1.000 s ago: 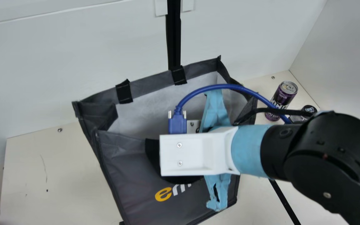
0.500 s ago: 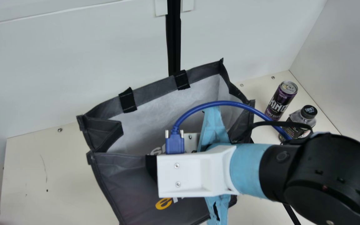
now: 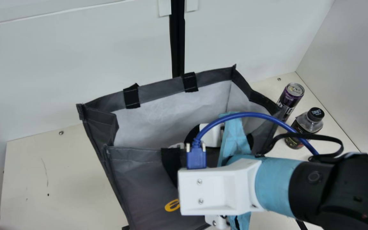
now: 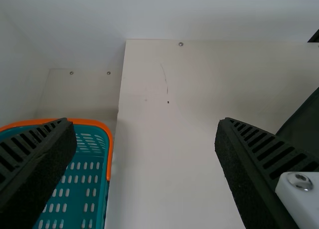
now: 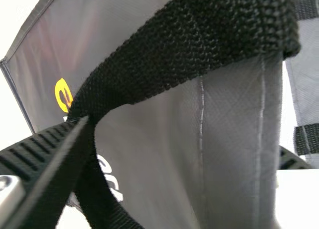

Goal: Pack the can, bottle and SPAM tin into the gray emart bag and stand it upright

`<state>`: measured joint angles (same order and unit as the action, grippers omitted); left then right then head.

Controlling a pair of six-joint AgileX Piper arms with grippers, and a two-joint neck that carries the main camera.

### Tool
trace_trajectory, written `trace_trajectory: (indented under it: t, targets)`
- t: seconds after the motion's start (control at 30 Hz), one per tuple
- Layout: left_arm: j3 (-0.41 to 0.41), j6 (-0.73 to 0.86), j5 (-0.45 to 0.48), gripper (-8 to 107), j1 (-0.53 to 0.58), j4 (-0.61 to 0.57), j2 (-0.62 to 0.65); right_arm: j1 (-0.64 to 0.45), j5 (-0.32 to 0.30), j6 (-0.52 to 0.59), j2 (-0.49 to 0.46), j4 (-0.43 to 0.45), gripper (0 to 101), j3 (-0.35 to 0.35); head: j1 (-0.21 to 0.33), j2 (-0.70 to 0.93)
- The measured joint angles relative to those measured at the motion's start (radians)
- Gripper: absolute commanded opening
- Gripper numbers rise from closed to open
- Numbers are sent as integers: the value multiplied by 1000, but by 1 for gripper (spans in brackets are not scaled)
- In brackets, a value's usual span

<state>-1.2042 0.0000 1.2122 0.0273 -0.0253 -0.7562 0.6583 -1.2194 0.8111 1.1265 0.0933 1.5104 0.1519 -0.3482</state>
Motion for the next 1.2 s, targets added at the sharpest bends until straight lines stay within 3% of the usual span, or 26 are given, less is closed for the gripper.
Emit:
trace_trajectory:
  t: [0.7,1.2]
  targets:
    - [0,0,0,90,0,0,0,1,-1,-18,-75,-4,95,-42,0,0]
    - [0,0,0,90,0,0,0,7,-2,-106,-109,-44,95,-2,0,0]
